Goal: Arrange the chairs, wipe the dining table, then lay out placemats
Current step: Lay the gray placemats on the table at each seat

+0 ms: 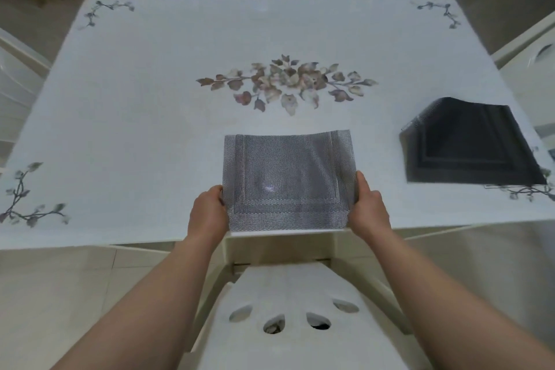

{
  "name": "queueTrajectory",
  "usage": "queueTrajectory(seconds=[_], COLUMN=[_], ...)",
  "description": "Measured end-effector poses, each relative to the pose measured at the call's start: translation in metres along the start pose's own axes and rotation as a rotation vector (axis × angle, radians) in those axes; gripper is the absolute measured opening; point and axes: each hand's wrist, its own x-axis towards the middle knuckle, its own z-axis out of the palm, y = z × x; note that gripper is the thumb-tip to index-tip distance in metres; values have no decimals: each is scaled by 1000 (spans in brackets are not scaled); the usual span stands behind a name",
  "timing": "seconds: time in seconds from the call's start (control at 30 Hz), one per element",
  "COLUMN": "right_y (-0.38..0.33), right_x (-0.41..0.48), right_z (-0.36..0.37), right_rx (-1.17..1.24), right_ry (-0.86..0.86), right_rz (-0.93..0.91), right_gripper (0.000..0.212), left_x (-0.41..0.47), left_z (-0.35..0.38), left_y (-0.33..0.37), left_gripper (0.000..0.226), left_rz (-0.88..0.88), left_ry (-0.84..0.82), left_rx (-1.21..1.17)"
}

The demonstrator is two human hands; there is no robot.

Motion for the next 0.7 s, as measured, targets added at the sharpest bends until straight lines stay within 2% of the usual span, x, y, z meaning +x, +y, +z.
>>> queueTrajectory(seconds=[0.7], right_y=[-1], right_x=[-4], right_z=[2], right_rx=[-44], right_ry=[-41], right_rz=[-13], right_gripper=[75], left_x=[-3], left_z=[4], left_y=[-2], left_gripper=[15], left_rz=[-20], left_ry=[-36], left_rx=[177])
